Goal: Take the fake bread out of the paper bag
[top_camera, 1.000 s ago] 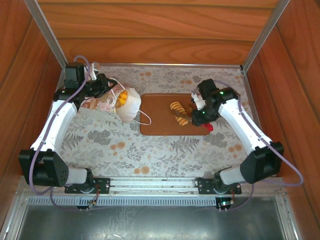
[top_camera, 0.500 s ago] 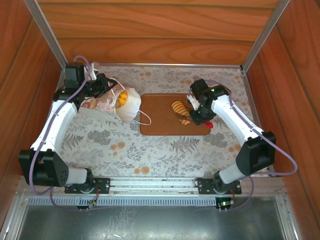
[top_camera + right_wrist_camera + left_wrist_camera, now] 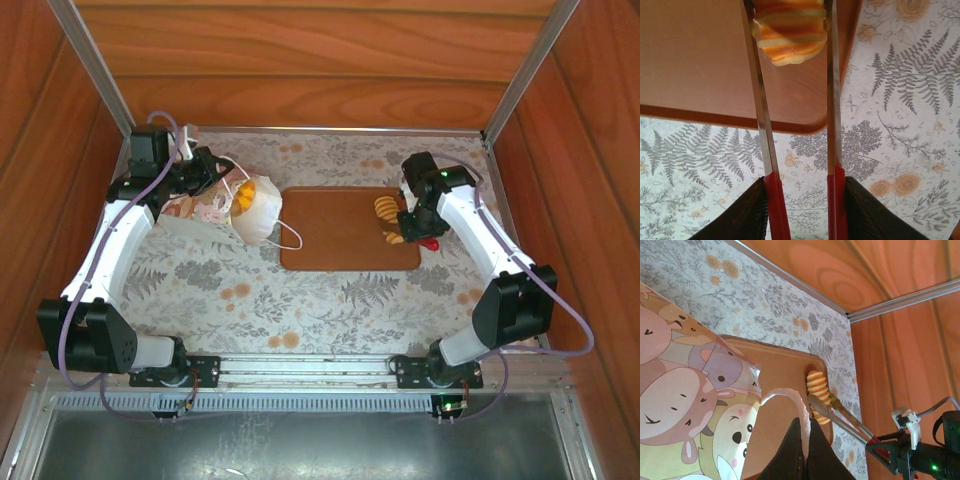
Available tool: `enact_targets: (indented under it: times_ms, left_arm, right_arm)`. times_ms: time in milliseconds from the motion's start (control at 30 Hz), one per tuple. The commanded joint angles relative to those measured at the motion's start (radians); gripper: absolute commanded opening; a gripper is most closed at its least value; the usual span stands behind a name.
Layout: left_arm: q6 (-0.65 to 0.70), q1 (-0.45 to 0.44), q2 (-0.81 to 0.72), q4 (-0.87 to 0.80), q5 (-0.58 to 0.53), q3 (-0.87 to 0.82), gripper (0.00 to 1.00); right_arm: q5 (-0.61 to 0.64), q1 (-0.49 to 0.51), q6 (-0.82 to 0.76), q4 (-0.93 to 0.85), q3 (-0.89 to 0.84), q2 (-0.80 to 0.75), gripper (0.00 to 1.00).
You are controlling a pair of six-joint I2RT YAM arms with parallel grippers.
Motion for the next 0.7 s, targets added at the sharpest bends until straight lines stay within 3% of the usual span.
enact_targets:
  times_ms: [0, 667]
  left_arm:
    - [-0.004, -0.006, -0.018, 0.026, 0.006, -0.002, 0.00]
    - [-0.002, -0.006, -0.021, 0.027, 0.002, -0.004, 0.00]
  right_arm:
    - [-0.002, -0.025, 0.042, 0.000, 0.036, -0.003, 0.42]
    - [-0.021, -0.051, 0.106, -0.016, 0.041, 0.041, 0.43]
